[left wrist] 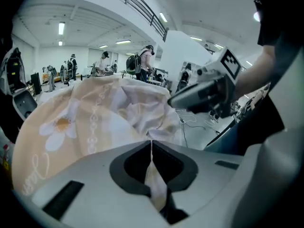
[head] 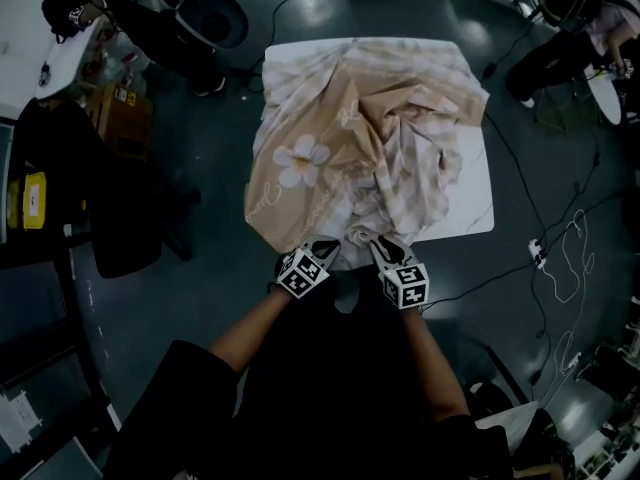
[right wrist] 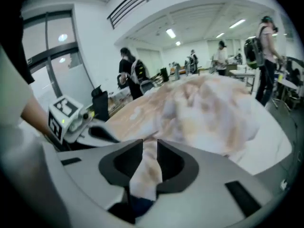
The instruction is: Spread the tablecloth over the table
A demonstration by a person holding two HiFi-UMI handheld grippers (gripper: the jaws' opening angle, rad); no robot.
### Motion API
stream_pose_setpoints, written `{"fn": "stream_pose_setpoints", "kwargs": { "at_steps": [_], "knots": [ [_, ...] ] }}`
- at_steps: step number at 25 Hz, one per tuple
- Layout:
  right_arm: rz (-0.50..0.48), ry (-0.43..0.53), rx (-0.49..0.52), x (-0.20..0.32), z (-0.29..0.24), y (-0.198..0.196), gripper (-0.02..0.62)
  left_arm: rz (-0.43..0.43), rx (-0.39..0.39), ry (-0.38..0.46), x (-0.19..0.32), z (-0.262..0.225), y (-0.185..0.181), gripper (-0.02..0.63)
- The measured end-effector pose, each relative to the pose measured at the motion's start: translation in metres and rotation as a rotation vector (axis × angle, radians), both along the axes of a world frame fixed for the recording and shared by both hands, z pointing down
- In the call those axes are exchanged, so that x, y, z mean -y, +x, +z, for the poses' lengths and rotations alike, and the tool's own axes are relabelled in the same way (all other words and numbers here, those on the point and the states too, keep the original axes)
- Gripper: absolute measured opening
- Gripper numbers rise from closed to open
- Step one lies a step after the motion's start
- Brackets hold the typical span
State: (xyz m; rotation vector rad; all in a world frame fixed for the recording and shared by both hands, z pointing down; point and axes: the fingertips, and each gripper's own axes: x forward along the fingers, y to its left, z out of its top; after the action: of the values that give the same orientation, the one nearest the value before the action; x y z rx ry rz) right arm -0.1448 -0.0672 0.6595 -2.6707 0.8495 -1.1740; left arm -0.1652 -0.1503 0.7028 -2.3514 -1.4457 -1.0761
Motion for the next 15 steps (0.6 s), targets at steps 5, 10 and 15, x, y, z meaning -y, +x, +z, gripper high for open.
{"fn": "stream_pose_setpoints", "kwargs": {
  "at_steps": [5,10,15],
  "knots": [
    [0.298,-0.092,-0.090,-0.181,-0.018,0.078,0.122,-0.061,0.094,0.062,-0.032,0.025,-0.011,0.027],
    [0.214,0.009,0.062,-0.225,0.024,0.153,0.209,-0.221,0.212,0.129,-0.045,0.051,-0.007,0.217],
    [0.034,0.103,0.196,-0.195,0.058,0.147,0.122,-0.421,0.179,0.191,-0.056,0.058,0.000,0.285]
  ]
}}
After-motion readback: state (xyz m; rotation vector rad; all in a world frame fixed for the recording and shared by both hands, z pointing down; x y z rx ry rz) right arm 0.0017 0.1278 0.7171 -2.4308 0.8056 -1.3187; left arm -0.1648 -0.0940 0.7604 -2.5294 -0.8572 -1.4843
